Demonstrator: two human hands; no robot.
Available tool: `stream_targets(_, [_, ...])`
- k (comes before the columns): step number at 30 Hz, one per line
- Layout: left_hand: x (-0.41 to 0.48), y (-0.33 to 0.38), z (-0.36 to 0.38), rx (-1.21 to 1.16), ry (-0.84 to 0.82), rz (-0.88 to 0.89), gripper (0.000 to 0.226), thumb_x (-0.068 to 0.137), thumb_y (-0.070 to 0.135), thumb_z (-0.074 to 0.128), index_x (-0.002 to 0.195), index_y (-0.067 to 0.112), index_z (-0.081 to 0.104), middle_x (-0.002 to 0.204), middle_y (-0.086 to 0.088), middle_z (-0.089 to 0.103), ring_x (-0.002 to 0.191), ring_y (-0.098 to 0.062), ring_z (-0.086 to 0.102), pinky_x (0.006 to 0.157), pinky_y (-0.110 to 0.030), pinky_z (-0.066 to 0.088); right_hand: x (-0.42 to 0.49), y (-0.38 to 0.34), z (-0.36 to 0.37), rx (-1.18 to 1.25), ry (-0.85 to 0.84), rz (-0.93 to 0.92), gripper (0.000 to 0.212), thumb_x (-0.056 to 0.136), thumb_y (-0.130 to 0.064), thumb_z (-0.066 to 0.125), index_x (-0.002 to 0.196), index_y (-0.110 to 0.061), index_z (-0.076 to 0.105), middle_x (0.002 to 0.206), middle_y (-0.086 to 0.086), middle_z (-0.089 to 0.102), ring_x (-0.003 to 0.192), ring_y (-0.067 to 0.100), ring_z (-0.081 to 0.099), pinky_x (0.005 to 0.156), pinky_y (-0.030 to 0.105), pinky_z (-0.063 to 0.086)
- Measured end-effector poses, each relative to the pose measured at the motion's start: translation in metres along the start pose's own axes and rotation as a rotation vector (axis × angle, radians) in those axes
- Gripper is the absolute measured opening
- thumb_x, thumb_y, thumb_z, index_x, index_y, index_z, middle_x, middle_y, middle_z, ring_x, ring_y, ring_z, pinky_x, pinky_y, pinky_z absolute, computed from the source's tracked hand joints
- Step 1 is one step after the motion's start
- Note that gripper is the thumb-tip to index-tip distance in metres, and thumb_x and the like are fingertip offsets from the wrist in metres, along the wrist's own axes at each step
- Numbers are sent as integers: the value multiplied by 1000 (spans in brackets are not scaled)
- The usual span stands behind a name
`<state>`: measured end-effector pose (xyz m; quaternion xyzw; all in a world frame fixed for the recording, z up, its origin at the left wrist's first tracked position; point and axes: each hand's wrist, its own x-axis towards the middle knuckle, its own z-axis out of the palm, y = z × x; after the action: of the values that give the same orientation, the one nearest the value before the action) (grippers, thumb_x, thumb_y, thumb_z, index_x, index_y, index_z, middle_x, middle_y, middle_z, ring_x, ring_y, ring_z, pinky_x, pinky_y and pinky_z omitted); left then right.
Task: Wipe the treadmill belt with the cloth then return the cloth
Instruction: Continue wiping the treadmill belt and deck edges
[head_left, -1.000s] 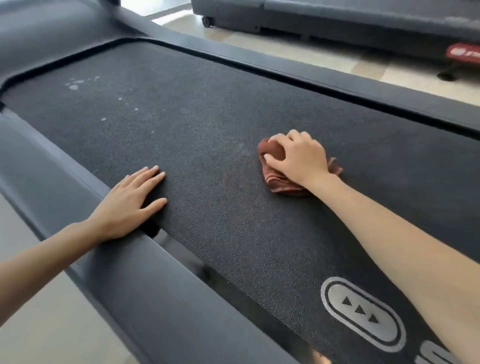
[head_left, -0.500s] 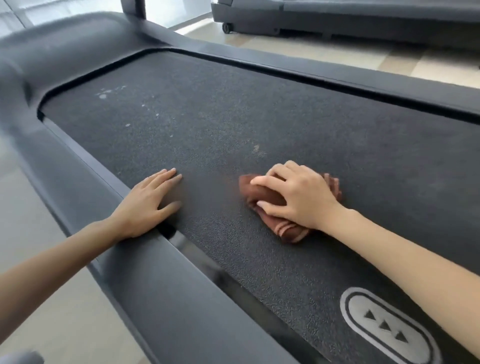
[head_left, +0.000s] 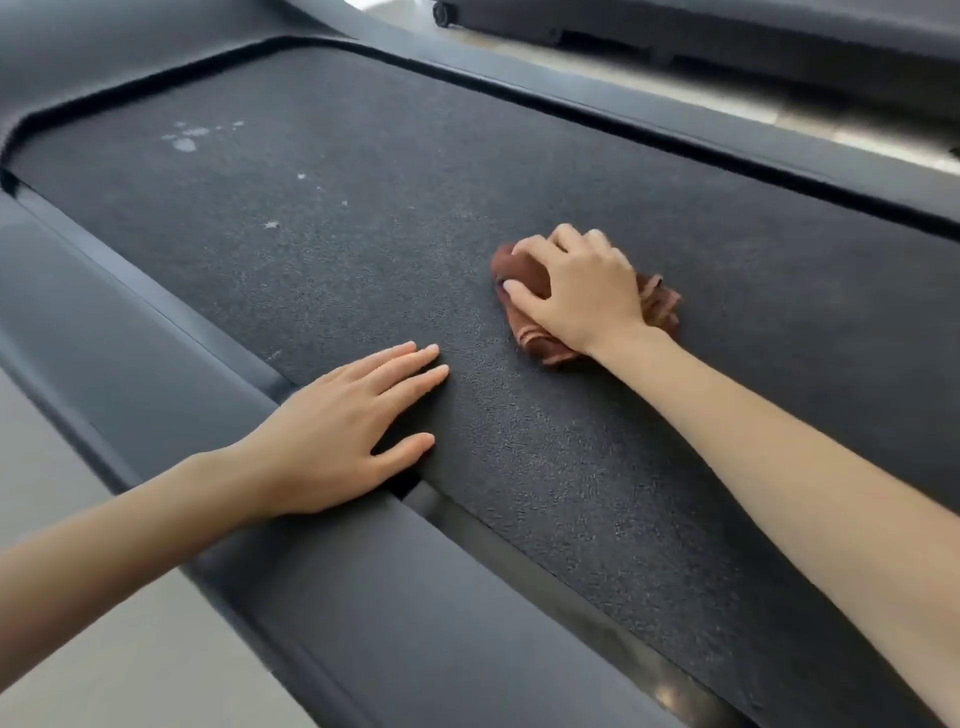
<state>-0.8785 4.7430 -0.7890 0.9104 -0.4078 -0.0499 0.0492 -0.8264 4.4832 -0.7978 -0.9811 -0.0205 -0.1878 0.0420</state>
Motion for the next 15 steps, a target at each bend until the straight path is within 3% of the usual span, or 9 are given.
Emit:
stream_targets(2, [-4,-18,-6,-18,-27,58,73,83,63,12,147,28,13,154,16,7,141,2,-3,114,-17,-2,-18,-1,-10,141,-1,-224,41,84,-52,52,116,-26,61,104,2,58,95,24,51,84,38,44])
stream_targets(4, [-10,-32,-10,-40,-57,91,70,85,62,13,146,30,10,154,18,2,139,6,-8,114,-17,-4,-31,19,-22,283,-106,-439,41,82,-49,55,114,-25,64,103,0,58,94,18,50,88,31,42])
stream_targets(6, [-16,-39,-9,-53,-77,131,68,86,61,11,147,31,6,154,18,-2,139,6,-12,115,-19,-6,-38,50,-29,303,-175,-492,39,80,-47,58,112,-26,65,105,0,58,98,14,51,91,25,38])
stream_targets(8, [-17,-44,-8,-86,-67,155,67,87,60,12,148,30,8,154,17,-3,139,4,-13,115,-21,-7,-33,71,-32,242,-147,-287,35,81,-44,60,113,-30,63,104,0,59,101,18,52,91,30,40])
stream_targets(12, [-12,-50,-5,-108,-25,206,68,87,59,11,148,30,7,155,17,-4,138,5,-17,114,-20,-10,11,52,-14,-77,-70,377,39,89,-48,54,120,-25,57,117,11,56,110,37,48,87,43,42])
stream_targets(15, [-7,-60,-7,-127,-14,270,69,87,58,11,148,27,14,155,15,4,140,3,-10,114,-21,-9,40,6,5,-156,-82,479,45,90,-52,48,122,-20,54,124,14,52,111,39,47,92,44,39])
